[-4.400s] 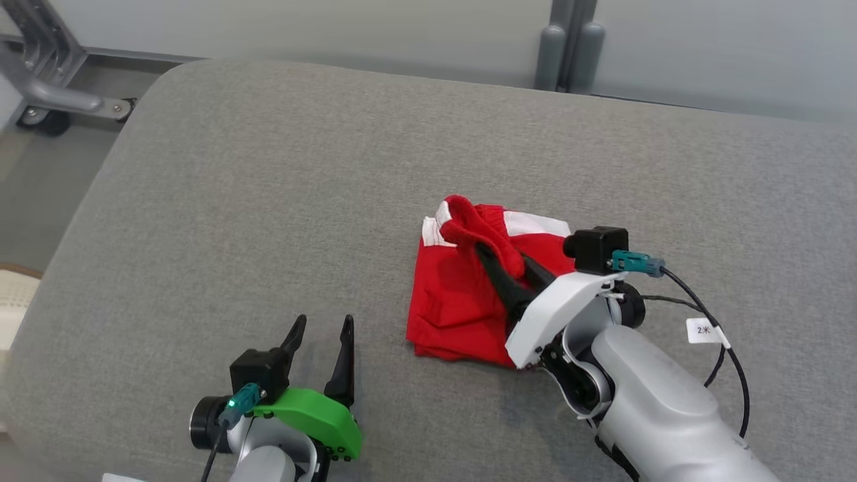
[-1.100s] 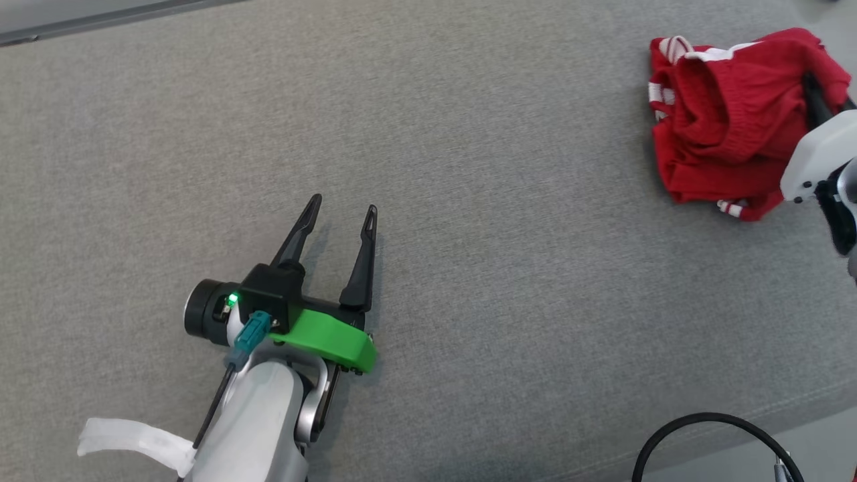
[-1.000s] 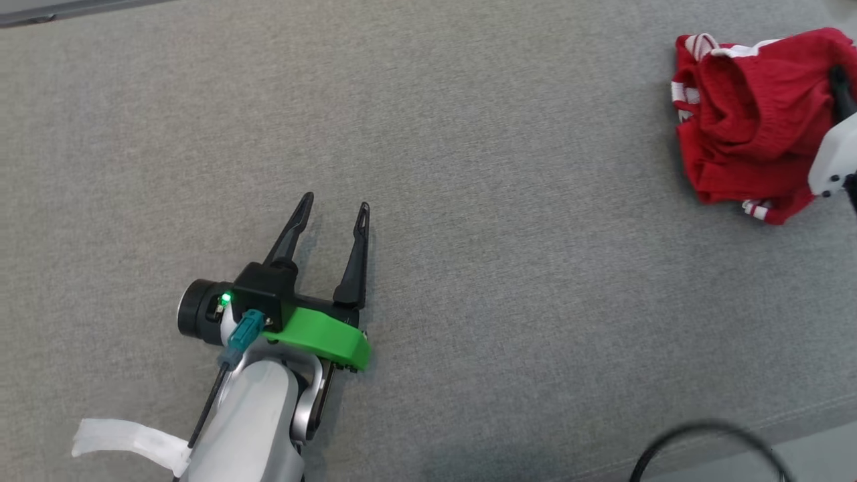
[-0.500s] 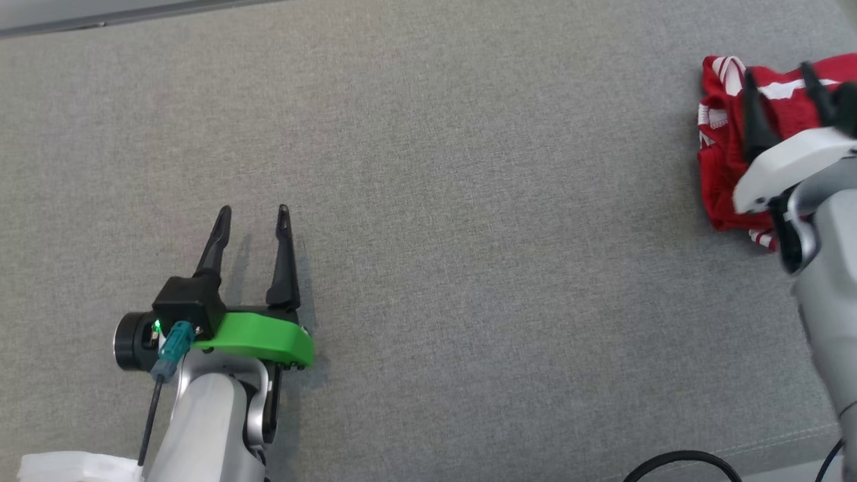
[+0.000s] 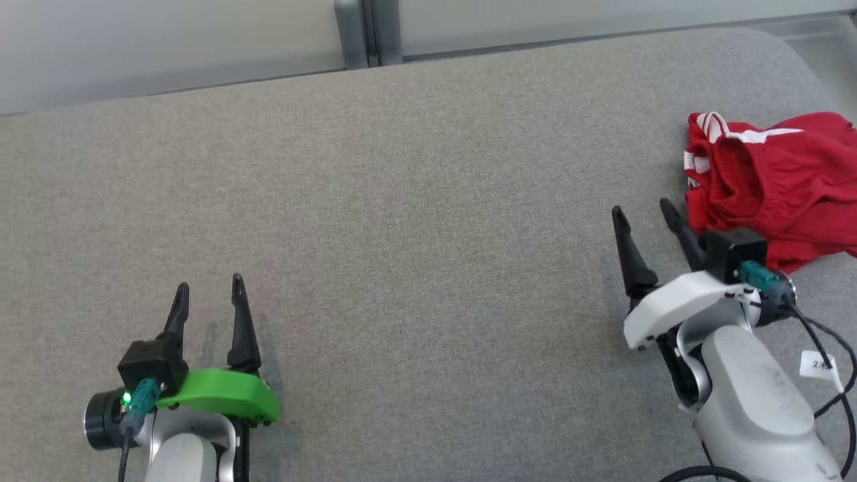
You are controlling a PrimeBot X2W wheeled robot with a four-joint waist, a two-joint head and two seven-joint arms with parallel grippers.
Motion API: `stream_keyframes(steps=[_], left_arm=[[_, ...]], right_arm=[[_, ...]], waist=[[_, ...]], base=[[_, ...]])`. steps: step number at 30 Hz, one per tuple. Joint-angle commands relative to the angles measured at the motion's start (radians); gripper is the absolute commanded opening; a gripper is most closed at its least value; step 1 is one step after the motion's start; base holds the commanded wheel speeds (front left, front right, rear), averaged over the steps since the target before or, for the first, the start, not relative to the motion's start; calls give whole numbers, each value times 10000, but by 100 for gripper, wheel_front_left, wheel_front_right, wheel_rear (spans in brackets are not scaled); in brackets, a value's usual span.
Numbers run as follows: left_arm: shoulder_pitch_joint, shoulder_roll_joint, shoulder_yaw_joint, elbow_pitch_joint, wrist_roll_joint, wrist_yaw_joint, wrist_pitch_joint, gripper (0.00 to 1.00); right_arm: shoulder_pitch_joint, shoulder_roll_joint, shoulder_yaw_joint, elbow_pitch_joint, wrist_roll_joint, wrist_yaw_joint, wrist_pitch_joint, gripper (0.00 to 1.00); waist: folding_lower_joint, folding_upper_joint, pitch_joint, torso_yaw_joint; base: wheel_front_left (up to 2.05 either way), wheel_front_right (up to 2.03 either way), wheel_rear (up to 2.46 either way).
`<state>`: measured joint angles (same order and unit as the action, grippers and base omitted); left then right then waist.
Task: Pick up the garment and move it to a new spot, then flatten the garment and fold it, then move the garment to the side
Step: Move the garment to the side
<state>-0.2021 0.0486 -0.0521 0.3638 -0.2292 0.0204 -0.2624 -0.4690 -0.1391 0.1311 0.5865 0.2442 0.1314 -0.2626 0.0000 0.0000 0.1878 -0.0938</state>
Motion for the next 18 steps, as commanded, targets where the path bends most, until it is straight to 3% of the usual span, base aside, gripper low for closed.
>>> stream_keyframes(steps=[1,18], left_arm=[[286,44,98,50,-58,19,-23,100],[1681,46,699,186,-102,21,-23,100]], right_arm=[[433,145,-79,-116,-38,-17,-27,100],[2341,496,-419,-964,-942,-18,-27,100]], waist=[[0,0,-571,267],[0,0,-1872,199]], base=[[0,0,0],[0,0,0]])
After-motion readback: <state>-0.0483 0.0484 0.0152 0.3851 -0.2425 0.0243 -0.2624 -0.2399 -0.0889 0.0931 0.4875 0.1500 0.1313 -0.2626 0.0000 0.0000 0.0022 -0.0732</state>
